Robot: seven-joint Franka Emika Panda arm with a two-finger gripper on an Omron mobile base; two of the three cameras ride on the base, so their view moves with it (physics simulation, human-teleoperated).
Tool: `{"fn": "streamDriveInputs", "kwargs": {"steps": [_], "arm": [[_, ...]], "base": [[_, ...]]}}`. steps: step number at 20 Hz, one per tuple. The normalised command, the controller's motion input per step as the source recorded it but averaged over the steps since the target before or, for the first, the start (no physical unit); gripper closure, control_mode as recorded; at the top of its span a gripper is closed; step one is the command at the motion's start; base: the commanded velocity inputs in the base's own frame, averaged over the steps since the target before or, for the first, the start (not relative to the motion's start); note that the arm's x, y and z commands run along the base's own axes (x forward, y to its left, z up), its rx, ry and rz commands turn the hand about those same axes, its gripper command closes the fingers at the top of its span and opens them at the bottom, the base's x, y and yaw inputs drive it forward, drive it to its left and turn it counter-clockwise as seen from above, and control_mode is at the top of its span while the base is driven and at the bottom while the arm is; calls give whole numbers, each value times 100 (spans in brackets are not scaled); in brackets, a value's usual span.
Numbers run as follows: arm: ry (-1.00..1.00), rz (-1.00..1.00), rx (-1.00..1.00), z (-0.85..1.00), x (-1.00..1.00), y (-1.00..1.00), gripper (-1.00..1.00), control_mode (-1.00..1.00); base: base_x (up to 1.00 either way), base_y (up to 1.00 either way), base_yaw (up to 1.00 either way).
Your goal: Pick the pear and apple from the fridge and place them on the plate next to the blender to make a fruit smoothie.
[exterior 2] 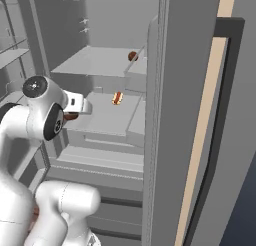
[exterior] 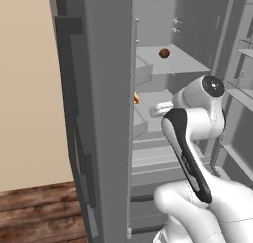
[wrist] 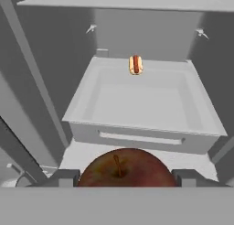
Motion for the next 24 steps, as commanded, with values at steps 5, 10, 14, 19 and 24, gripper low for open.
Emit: {"fn": "streamDriveInputs", "kwargs": {"steps": [5, 10, 14, 19, 24], "arm": [[0, 0, 0, 0, -22, 0, 100, 100], [0, 0, 0, 0, 0, 0, 100, 100], [0, 0, 0, 0, 0, 0, 100, 100], [0, 0, 0, 0, 0, 0, 100, 100], [0, 0, 0, 0, 0, 0, 100, 100]], "base": [[-60, 0, 0], [-100, 2, -17], [-100, 0, -34], [-56, 9, 59], [-7, 0, 100]]}}
